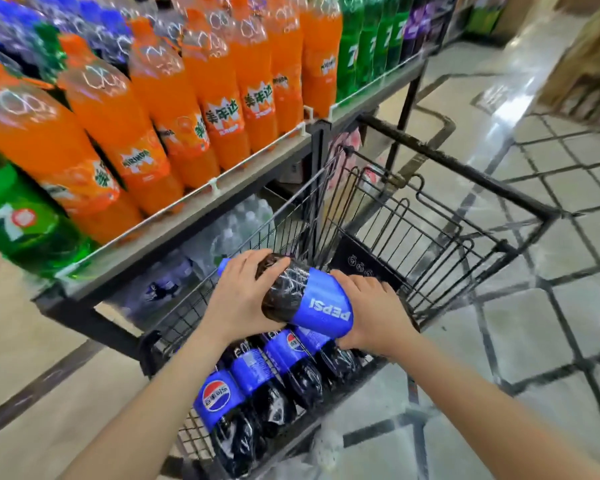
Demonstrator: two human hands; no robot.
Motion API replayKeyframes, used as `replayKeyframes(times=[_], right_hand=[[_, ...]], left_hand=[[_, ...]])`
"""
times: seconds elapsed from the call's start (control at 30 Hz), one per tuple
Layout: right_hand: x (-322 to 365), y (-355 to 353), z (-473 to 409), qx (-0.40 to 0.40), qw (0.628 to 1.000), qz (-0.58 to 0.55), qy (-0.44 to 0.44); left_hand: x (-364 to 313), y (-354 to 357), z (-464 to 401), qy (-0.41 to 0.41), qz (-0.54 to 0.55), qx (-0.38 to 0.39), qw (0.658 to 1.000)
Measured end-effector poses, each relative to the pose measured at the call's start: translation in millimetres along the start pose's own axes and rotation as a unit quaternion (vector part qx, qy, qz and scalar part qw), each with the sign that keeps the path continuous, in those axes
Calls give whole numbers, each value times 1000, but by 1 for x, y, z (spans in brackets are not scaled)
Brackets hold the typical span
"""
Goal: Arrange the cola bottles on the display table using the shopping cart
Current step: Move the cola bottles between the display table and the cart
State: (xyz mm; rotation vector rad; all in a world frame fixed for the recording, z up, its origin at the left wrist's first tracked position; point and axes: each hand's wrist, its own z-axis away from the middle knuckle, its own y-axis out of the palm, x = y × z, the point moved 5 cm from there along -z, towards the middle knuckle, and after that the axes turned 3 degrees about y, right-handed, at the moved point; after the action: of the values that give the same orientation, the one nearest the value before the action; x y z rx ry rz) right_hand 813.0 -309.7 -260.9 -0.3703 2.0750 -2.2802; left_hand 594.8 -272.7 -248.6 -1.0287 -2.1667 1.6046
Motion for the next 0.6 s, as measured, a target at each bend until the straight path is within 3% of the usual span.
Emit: replayKeyframes(times=[0.2, 0.33, 0.6], right_hand=[[30, 5, 78, -16, 1000, -17, 3], [48, 28, 134, -16, 999, -43, 6], [104, 75, 216, 60, 994, -88, 13]], left_hand=[[-46, -36, 55, 54, -34, -41, 997], [-77, -39, 105, 68, -29, -19, 997], [-101, -43, 207, 42, -14, 64, 997]])
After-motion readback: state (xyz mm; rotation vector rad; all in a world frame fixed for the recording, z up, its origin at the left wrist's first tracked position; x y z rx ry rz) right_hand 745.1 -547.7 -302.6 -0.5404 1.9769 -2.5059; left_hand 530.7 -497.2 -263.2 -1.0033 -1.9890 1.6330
